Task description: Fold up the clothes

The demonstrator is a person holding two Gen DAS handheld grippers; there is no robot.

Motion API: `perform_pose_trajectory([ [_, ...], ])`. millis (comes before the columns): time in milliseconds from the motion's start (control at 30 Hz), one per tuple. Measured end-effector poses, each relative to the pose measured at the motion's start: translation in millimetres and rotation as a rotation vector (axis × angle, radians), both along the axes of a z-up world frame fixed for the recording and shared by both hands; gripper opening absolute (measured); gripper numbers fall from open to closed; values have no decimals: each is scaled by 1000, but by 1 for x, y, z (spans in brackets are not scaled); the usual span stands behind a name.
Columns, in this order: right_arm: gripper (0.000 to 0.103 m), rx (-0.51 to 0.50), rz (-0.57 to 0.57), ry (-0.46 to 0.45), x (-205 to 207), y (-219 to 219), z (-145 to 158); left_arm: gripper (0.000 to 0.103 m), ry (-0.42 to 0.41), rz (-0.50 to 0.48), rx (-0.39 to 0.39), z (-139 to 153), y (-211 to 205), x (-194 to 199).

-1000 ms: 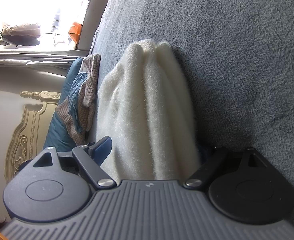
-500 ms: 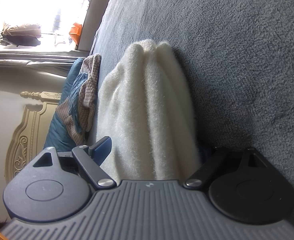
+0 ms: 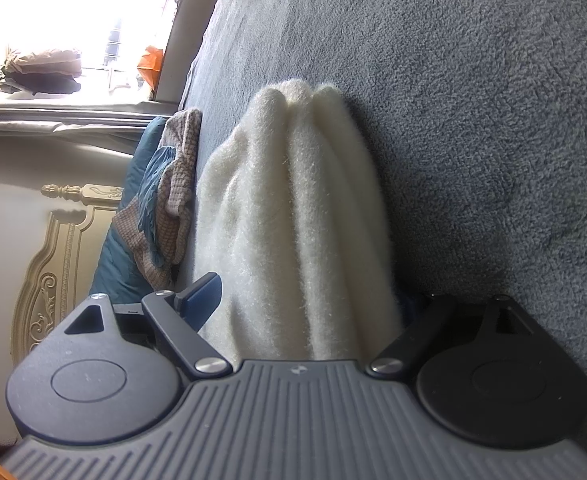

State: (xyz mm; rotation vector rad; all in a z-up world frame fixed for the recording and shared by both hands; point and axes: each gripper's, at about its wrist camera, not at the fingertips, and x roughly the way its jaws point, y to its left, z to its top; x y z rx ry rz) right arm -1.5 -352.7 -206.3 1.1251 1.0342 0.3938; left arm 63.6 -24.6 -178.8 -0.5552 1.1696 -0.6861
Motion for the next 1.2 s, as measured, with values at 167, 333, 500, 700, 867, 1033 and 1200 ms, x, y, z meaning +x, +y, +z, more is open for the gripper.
perform_pose_trajectory([
  [167, 91, -8, 29, 5, 8, 1, 2, 94, 24, -26, -60, -6, -2, -10],
  [333, 93, -37, 91, -22, 10, 6, 5, 95, 79, -55, -116, -10, 3, -21],
  [500, 93, -7, 188, -44, 2, 7, 4, 102, 54, -113, -122, -9, -2, -33],
  [700, 92, 74, 204, -40, 24, 8, -10, 103, 86, -111, -120, -13, -12, -21],
  [867, 83, 18, 238, -50, 28, 20, 7, 102, 92, -123, -137, -4, -11, -22],
  [1033, 64, 8, 237, -104, 24, 28, 37, 99, 66, -143, -154, 18, -11, -20],
  [1200, 59, -11, 217, -165, 31, 31, 60, 97, 23, -165, -140, 50, -11, -12],
])
